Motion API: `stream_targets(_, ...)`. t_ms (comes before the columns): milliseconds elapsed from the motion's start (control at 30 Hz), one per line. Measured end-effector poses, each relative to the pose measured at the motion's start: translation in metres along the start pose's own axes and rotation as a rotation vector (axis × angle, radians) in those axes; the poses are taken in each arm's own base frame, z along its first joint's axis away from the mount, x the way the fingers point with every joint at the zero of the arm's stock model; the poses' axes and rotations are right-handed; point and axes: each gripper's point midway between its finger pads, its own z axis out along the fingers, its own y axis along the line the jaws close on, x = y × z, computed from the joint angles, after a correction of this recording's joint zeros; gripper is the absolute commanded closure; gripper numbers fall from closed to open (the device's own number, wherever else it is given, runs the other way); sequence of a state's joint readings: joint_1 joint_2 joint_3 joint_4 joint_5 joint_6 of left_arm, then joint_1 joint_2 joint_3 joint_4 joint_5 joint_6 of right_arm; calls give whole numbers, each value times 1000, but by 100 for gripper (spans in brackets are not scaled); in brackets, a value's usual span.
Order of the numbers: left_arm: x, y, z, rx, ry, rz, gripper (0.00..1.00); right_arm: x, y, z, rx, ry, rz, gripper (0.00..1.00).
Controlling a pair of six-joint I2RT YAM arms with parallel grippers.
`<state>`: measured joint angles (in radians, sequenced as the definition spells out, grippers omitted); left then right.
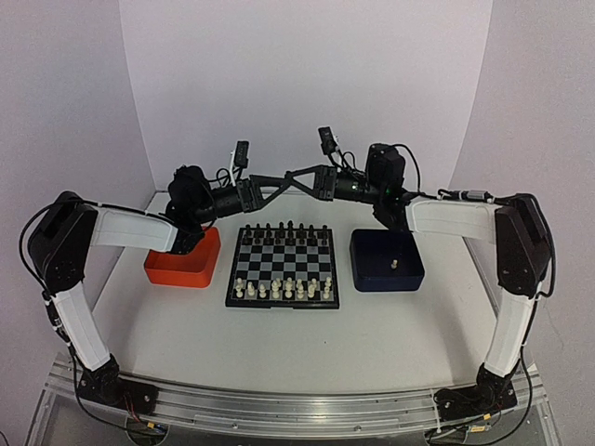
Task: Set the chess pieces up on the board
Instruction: Place the chess piece on the chessboard.
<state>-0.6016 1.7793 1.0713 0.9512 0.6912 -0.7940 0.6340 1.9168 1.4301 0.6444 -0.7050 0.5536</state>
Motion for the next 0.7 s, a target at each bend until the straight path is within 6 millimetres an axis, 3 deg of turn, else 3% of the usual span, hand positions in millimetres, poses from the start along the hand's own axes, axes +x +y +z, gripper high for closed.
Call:
stream_targets(200, 10, 24, -29, -252, -3, -16, 0, 28, -21, -3, 103, 72, -45, 100)
stream_targets(367, -9, 32, -75, -531, -92, 21, 0, 57, -32, -1, 156, 163, -109, 100)
stream_targets(533, -29, 41, -116, -774, -172, 47, 0, 109, -32, 20, 125, 299, -166, 100)
stream_targets(700, -19, 56, -144, -925, -168, 34, 0, 165, -46, 35, 81, 425, -170, 100)
